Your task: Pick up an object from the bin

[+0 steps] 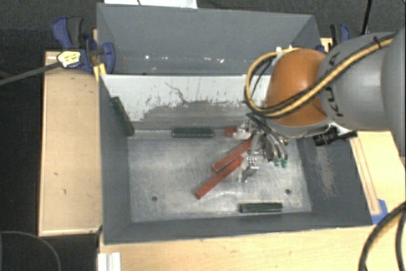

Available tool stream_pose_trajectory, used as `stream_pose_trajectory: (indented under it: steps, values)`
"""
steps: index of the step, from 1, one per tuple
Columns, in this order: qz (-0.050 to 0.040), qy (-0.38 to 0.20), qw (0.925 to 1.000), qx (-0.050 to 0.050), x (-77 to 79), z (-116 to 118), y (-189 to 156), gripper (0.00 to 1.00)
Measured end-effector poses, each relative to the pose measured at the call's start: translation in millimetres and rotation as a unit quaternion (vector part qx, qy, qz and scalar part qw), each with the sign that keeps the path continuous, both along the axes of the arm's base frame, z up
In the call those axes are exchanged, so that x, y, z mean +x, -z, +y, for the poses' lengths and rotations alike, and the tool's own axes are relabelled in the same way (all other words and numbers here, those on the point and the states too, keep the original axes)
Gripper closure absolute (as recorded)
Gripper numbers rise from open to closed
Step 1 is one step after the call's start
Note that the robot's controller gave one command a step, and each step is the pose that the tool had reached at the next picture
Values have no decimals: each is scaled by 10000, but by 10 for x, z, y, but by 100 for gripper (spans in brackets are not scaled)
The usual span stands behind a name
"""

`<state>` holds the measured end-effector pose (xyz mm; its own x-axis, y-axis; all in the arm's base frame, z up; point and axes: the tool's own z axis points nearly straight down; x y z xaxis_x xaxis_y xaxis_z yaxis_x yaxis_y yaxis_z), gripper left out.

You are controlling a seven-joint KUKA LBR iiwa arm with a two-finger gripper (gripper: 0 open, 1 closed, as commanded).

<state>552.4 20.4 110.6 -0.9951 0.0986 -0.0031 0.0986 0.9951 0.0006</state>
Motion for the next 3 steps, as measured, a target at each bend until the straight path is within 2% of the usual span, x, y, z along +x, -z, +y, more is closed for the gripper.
stream_pose_trajectory:
  steps: [1,2,3]
  values:
    - [-44,-1249,9922,-6,-70,235,351,100]
    - [-44,-1248,9922,-6,-70,234,351,100]
    - [4,-1315,9913,-2,3,281,-971,100]
